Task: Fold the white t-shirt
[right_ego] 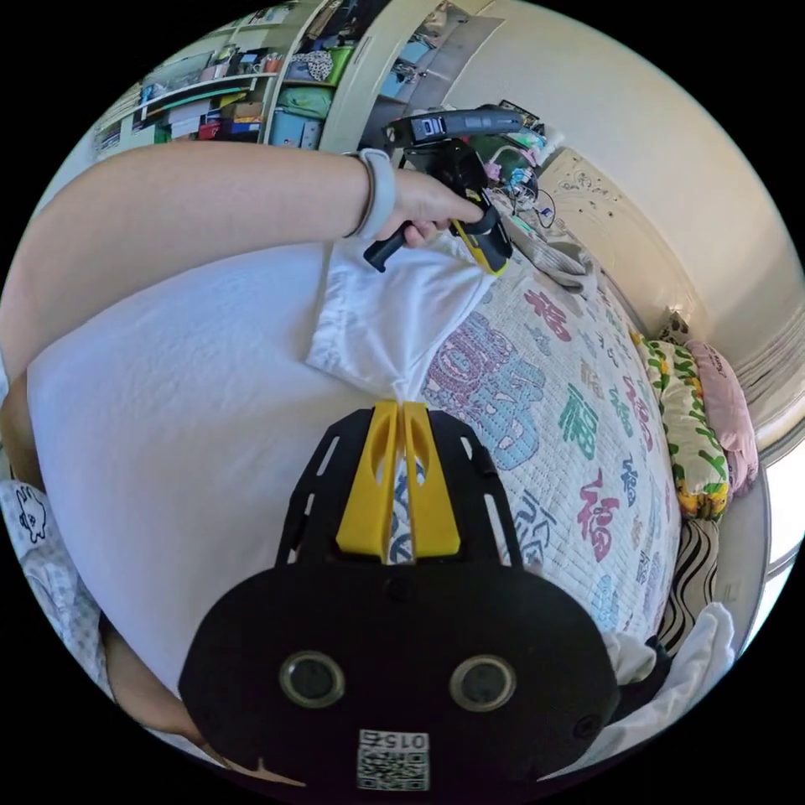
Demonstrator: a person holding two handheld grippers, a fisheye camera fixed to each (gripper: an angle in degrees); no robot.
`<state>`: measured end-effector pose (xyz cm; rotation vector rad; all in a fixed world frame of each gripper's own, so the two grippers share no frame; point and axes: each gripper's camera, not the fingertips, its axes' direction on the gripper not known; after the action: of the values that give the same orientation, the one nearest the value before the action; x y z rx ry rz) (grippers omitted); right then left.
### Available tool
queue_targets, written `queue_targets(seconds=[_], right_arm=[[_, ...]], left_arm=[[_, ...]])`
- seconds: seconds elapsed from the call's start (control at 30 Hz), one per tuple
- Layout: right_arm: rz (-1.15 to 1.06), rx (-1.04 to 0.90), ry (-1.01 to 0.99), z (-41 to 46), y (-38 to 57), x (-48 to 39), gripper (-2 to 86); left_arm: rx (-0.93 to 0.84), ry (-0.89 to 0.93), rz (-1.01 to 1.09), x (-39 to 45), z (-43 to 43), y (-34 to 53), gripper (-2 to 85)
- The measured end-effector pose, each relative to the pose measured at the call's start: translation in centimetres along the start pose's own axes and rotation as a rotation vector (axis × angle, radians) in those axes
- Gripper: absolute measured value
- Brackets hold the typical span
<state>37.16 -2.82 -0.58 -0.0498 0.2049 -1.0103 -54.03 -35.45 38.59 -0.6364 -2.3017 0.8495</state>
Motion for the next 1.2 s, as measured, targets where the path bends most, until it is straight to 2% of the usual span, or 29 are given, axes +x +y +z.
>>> queue_targets(seconds=[0.1,0.2,0.3,0.4,0.53,0.6,0.67,0.87,1.07,1.2], right_arm=[[0.033,-0.002,-0.071,0.1,0.5,1.4,2.2],[0.112,0.039,-0.130,-1.1,1.6,3.9,5.6],[0.162,0.147,-0.212,-3.0,2.5,5.5,6.0],[0.125,0.243,-0.208,-4.3,2.8,4.7,6.0],[0.093,0.255,-0.182,-4.3,2.5,3.8,5.9],[0.086,0.278,-0.231,-4.1,2.4,3.7,5.1],[0.045,0.303,-0.362,-3.5,1.9,3.1,3.6],[0.012,0.160,-0.379,-0.2,-0.5,1.7,0.4],[-0.051,0.206,-0.354,-1.7,-1.2,0.3,-0.4],[-0.091,0.077,-0.353,0.2,-2.7,-1.0,-0.5]], left_arm=[[-0.095,-0.026,0.008,0.1,1.6,-0.5,2.3],[-0.058,-0.044,0.069,0.4,-0.8,-0.5,4.0],[-0.015,-0.068,0.116,-0.7,-6.2,-0.1,6.3],[0.022,-0.084,0.146,-2.6,-12.3,2.2,7.0],[-0.106,-0.017,0.172,-4.5,-15.0,7.7,7.3],[-0.142,0.002,0.180,-4.6,-14.8,9.9,7.3],[-0.182,0.023,0.178,-4.4,-13.7,11.6,7.0],[-0.157,0.049,0.185,-3.5,-15.8,12.6,1.7],[-0.090,0.026,0.199,-2.4,-20.9,14.1,1.4],[-0.176,-0.058,0.190,-2.2,-19.9,15.4,3.9]])
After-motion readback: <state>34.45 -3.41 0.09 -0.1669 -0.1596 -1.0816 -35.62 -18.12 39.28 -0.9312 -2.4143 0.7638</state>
